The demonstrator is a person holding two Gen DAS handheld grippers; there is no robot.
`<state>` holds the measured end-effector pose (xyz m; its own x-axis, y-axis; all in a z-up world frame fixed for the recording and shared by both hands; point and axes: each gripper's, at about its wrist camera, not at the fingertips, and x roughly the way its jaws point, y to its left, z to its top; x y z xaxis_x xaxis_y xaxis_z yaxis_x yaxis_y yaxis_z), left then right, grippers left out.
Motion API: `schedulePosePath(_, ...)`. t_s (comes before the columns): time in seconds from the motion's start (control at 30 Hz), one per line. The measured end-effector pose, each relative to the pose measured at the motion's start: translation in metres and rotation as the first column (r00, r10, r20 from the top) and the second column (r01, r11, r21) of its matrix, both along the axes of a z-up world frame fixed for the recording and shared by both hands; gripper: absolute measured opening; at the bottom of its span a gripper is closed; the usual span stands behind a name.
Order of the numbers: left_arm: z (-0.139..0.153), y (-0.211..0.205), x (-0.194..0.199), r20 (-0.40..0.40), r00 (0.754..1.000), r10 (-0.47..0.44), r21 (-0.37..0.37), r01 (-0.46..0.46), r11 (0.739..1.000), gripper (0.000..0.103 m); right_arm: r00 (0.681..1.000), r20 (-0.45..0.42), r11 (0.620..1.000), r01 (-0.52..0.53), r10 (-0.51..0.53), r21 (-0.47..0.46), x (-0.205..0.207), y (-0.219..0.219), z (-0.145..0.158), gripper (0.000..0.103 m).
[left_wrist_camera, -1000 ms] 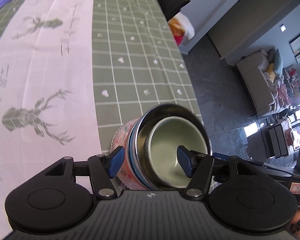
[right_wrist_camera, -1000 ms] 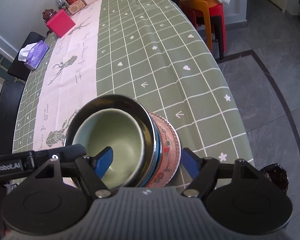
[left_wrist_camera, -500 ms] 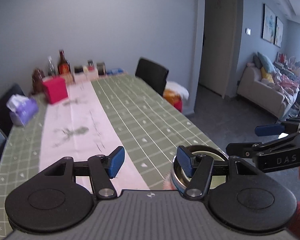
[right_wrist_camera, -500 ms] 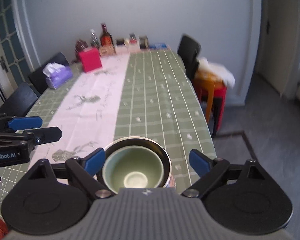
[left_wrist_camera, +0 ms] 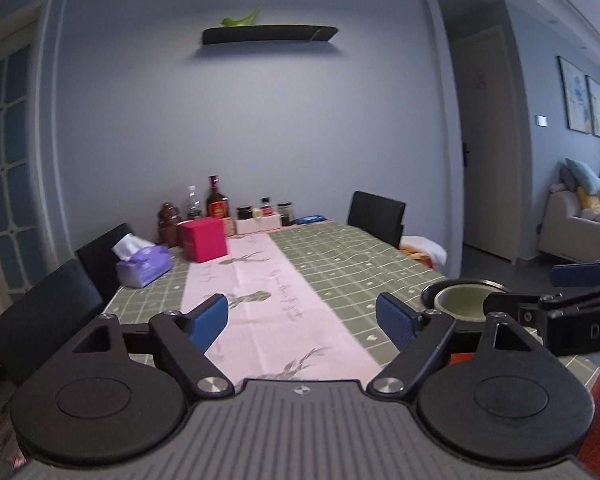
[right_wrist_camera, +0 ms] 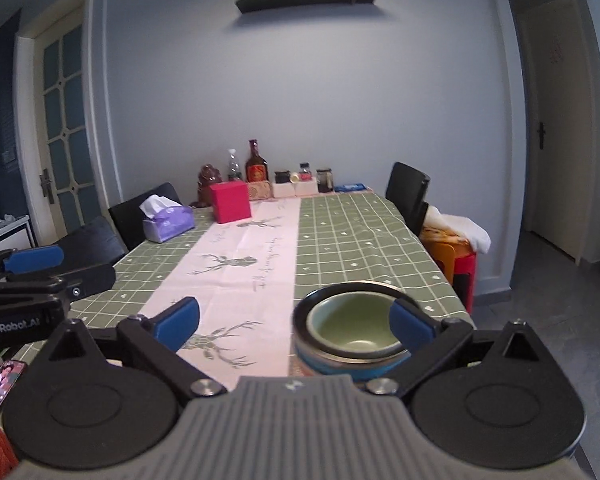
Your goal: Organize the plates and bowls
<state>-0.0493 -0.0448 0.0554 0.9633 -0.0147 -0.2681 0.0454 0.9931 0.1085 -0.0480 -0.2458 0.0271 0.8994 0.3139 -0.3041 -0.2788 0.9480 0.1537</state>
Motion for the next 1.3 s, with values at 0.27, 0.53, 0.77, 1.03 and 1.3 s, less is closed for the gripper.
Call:
schedulePosePath(0.27, -0.046, 0.005, -0.019, 0.025, 0.999, 0.048, 0.053, -0.049, 0.997, 0.098, 0.994, 0.074, 0.997, 0.073, -0.076, 0.038, -0.026, 0.013, -0.042, 0.100)
schedulePosePath(0.53, -0.073, 0.008, -0.012, -0.067, 0.996, 0.064, 0.042, -0.061, 0.997, 0.098, 0.994, -0.009, 0.994, 0.112, -0.112, -0.013, -0.023, 0.028, -0.071, 0.100)
schedulePosePath(0.77, -0.085, 0.013, -0.010, -0.119, 0.988, 0.101, 0.060, -0.094, 0.994, 0.098, 0.992, -0.048, 0.993, 0.118, -0.119, -0.024, -0.019, 0.031, -0.079, 0.100)
schedulePosePath(1.03, -0.088, 0.011, -0.011, -0.131, 0.987, 0.088, 0.070, -0.080, 0.994, 0.098, 0.987, -0.055, 0.987, 0.149, -0.152, -0.052, -0.020, 0.029, -0.080, 0.100)
schedulePosePath(1.3, -0.089, 0.010, -0.009, -0.142, 0.986, 0.085, 0.076, -0.075, 0.994, 0.098, 0.987, -0.051, 0.988, 0.147, -0.150, -0.056, -0.021, 0.030, -0.079, 0.100)
